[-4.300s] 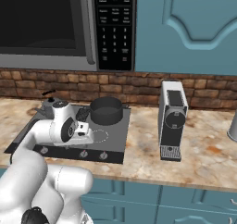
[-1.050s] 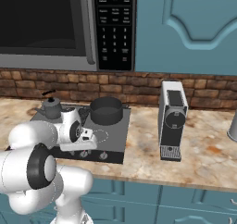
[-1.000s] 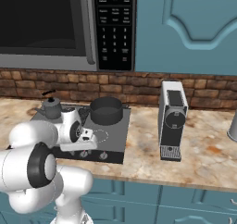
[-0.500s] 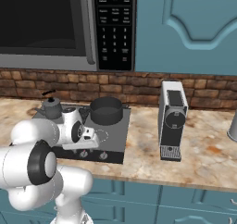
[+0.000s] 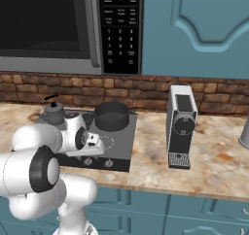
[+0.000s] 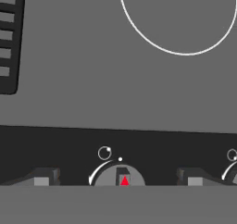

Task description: Pick the kettle from the cabinet and place it on a stove burner. Then pick the pot from the counter and place it on another stove burner. Finally, turn both burners on.

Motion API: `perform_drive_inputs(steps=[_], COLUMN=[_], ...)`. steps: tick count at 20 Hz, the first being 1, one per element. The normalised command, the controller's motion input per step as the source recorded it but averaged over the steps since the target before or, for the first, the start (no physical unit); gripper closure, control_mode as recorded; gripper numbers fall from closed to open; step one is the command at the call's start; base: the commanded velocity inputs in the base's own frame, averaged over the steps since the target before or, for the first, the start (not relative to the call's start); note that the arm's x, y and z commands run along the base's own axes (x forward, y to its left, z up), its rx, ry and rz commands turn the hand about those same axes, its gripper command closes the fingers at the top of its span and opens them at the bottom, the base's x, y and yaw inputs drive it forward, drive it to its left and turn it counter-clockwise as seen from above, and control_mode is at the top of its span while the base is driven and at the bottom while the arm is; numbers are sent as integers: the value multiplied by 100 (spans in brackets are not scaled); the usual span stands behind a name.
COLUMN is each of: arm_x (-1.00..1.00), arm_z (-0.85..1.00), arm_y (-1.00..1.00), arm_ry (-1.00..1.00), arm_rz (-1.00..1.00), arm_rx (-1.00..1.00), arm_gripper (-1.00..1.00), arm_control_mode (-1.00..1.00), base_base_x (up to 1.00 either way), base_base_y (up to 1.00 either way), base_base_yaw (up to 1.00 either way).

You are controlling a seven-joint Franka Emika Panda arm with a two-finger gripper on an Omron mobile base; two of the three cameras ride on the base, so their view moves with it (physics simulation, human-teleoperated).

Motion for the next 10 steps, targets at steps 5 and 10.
perform_drive_inputs(steps=[5, 10], arm_x=[-47, -33], arm_z=[-49, -34], arm_y=[-25, -10], arm_ry=[0, -3], arm_rz=[-2, 0], arm_rx=[2, 2], arm_gripper=[-100, -100], arm_control_mode=[-100, -100], base_base_x=[0, 0], base_base_y=[0, 0], base_base_yaw=[0, 0])
